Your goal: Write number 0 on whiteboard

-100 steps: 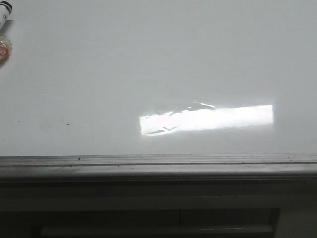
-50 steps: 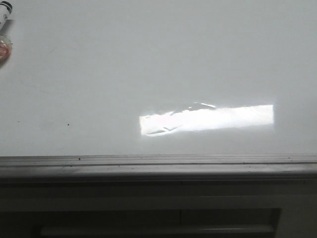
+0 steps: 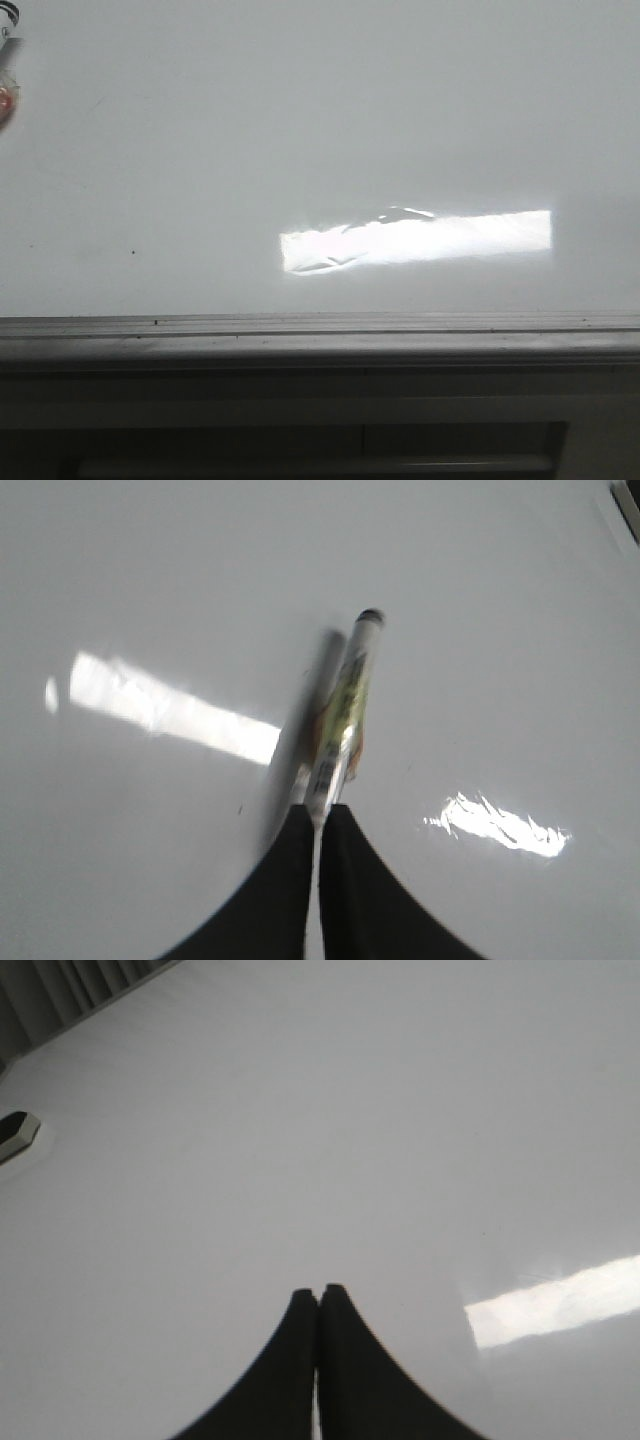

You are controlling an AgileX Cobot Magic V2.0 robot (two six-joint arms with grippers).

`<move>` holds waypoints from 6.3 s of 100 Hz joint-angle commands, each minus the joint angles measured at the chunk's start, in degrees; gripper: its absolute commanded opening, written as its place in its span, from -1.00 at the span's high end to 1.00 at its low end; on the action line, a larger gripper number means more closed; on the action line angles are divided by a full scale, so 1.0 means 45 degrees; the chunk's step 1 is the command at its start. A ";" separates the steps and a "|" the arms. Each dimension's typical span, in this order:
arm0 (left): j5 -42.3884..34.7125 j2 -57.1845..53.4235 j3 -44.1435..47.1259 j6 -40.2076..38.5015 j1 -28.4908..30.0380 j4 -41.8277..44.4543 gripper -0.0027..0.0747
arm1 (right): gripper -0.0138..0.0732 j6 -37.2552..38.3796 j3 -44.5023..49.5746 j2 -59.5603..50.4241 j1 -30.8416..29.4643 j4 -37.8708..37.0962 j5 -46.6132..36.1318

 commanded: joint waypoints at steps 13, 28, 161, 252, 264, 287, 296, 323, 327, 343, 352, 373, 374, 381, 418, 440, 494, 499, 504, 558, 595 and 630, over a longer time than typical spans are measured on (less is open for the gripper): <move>0.1708 0.1959 -0.3659 0.0953 0.0003 0.5146 0.56 | 0.61 -0.0148 -0.2460 0.0396 -0.0066 -0.1051 0.2609; 0.4001 0.4654 -0.5771 0.0953 0.0003 0.5625 0.02 | -0.06 -0.0859 -0.3410 0.1243 -0.0066 -0.1079 0.3213; 0.7665 1.2407 -0.8980 0.5012 -0.2735 0.6201 0.98 | -0.31 -0.9721 -0.6749 0.4817 0.2331 0.4980 0.6727; 0.5658 1.1217 -0.8980 0.9297 -0.8648 0.5661 0.98 | -0.31 -1.4100 -0.9436 1.2695 1.1125 0.6849 0.3873; 0.5658 1.1217 -0.8980 0.9297 -0.8648 0.5551 0.98 | -0.31 -1.4100 -0.9740 1.2897 1.1125 0.7167 0.3652; 0.5658 1.1217 -0.8980 0.9297 -0.8648 0.5528 0.98 | -0.08 -1.4100 -0.9880 1.3280 1.1125 0.7389 0.3895; 0.5658 1.1217 -0.8980 0.9297 -0.8648 0.5528 0.98 | 0.18 -1.4100 -0.9880 1.3327 1.1125 0.7389 0.3982; 0.5658 1.1217 -0.8980 0.9297 -0.8648 0.5501 0.98 | 0.43 -1.4100 -0.9880 1.3392 1.1125 0.7389 0.4524; 0.5658 1.1217 -0.8980 0.9297 -0.8648 0.5450 0.98 | 0.43 -1.4100 -0.9880 1.3392 1.1125 0.7389 0.4547; 0.5658 1.1217 -0.8980 0.9297 -0.8648 0.5418 0.98 | 0.18 -1.4100 -0.9880 1.3392 1.1125 0.7389 0.4510; 0.5658 1.1217 -0.8980 0.9297 -0.8648 0.5418 0.98 | -0.01 -1.4100 -0.9880 1.3392 1.1125 0.7389 0.4510; 0.5658 1.1217 -0.8980 0.9297 -0.8648 0.5337 0.98 | -0.03 -1.4100 -0.9880 1.3392 1.1125 0.7389 0.4534; 0.5658 1.1217 -0.8980 0.9297 -0.8648 0.5324 0.98 | -0.03 -1.4100 -0.9880 1.3392 1.1125 0.7389 0.4534; 0.5658 1.1217 -0.8980 0.9297 -0.8648 0.5135 0.98 | -0.02 -1.4100 -0.9880 1.3392 1.1125 0.7389 0.4557; 0.5658 1.1217 -0.8980 0.9297 -0.8648 0.4848 0.98 | 0.55 -1.4100 -0.9753 1.3392 1.1125 0.7389 0.4613; 0.5658 1.1217 -0.8980 0.9297 -0.8648 0.4848 0.98 | 0.66 -1.4100 -0.9753 1.3392 1.1125 0.7389 0.4775; 0.5658 1.1217 -0.8980 0.9297 -0.8648 0.4848 0.98 | 0.03 -1.4100 -0.9753 1.3400 1.1125 0.7278 0.4863; 0.5658 1.1217 -0.8980 0.9297 -0.8648 0.4848 0.98 | 0.03 -1.4100 -0.9753 1.3483 1.1125 0.7278 0.4873; 0.5658 1.1217 -0.8980 0.9297 -0.8648 0.4848 0.98 | 0.03 -1.4100 -0.9753 1.3579 1.1125 0.7278 0.4924; 0.5658 1.1217 -0.8980 0.9297 -0.8648 0.4797 0.98 | 0.30 -1.4100 -0.9753 1.4015 1.1125 0.6516 0.5029; 0.5658 1.1217 -0.8980 0.9297 -0.8648 0.4797 0.98 | -0.29 -1.4100 -0.9753 1.4015 1.1125 0.5931 0.4096; 0.5658 1.1217 -0.8980 0.9297 -0.8648 0.4797 0.98 | 0.33 -1.4100 -0.9753 1.4015 1.1125 0.5931 0.4575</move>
